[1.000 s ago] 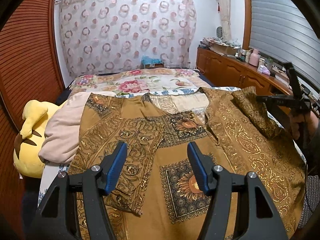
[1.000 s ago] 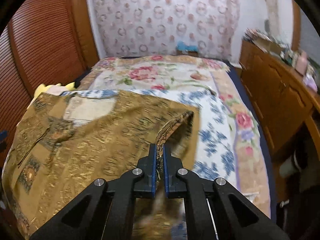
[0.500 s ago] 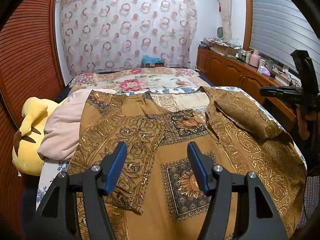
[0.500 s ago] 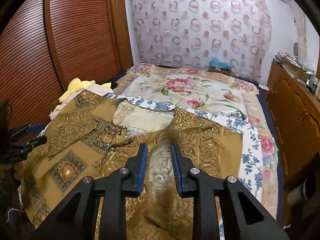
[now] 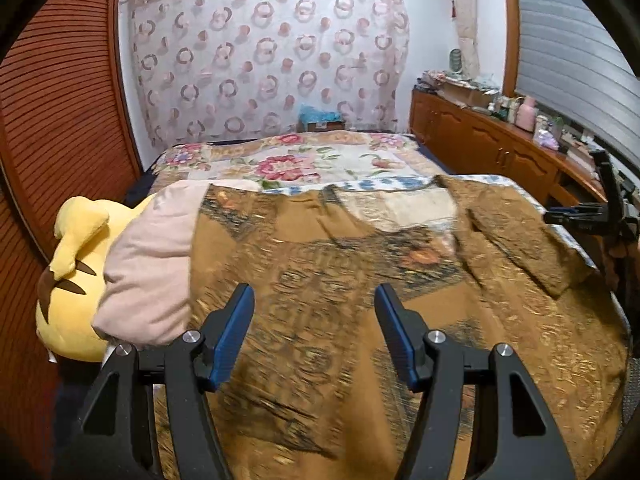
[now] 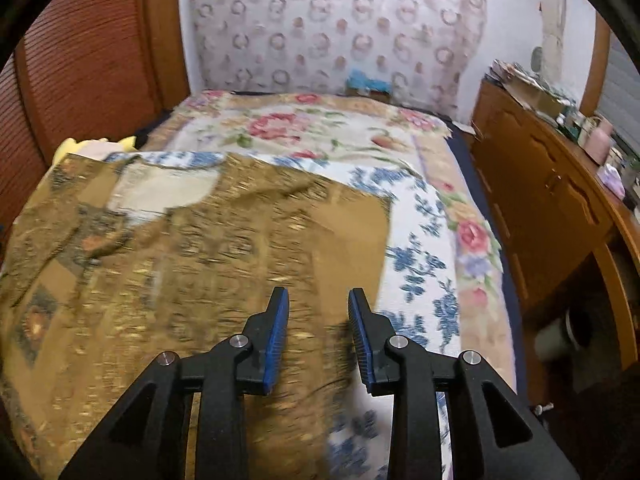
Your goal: Fold small clothes
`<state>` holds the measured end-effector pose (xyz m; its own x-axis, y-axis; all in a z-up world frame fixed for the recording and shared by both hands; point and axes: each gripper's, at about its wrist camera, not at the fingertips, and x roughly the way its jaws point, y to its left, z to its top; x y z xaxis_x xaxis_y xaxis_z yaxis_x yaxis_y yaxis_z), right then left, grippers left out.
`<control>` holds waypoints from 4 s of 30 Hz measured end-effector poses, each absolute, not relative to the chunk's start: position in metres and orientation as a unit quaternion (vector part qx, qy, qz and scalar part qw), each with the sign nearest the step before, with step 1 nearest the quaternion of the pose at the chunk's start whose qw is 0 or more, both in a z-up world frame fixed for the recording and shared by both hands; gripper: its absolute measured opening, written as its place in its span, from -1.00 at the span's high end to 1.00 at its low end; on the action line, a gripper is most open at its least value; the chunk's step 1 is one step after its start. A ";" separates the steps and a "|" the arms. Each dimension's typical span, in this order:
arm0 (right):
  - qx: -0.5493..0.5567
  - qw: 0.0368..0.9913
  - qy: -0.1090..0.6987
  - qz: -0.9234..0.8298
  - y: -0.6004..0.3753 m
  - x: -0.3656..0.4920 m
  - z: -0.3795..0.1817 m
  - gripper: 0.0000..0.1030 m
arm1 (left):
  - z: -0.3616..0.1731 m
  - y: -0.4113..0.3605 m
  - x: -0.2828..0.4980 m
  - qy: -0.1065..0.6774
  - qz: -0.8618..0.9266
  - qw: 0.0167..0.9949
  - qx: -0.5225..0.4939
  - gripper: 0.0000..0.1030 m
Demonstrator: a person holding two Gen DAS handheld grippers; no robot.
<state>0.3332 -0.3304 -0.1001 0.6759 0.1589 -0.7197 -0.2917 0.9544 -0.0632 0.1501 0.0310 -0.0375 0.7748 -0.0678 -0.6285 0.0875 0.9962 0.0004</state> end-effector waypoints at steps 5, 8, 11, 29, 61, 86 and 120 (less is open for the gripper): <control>-0.081 0.908 0.394 0.117 -0.330 0.354 -0.106 0.39 | -0.040 0.053 0.175 0.342 -0.019 0.939 0.010 -0.23; -0.083 0.906 0.401 0.110 -0.328 0.357 -0.106 0.39 | -0.041 0.066 0.191 0.345 -0.006 0.939 0.009 -0.23; -0.078 0.908 0.400 0.100 -0.333 0.360 -0.112 0.39 | -0.043 0.081 0.204 0.348 -0.005 0.937 0.004 -0.23; -0.064 0.908 0.400 0.108 -0.343 0.376 -0.113 -0.19 | -0.059 0.123 0.303 0.406 -0.034 0.913 -0.009 -0.06; -0.101 0.943 0.280 0.150 -0.308 0.355 -0.045 0.92 | 0.016 0.110 0.245 0.307 -0.092 0.947 -0.022 0.93; -0.057 0.945 0.262 0.186 -0.355 0.201 -0.043 0.92 | 0.014 0.090 0.091 0.277 -0.102 0.955 -0.013 0.93; -0.136 0.914 0.334 0.187 -0.371 0.097 -0.028 0.25 | -0.020 0.149 0.020 0.342 -0.069 0.934 -0.075 0.21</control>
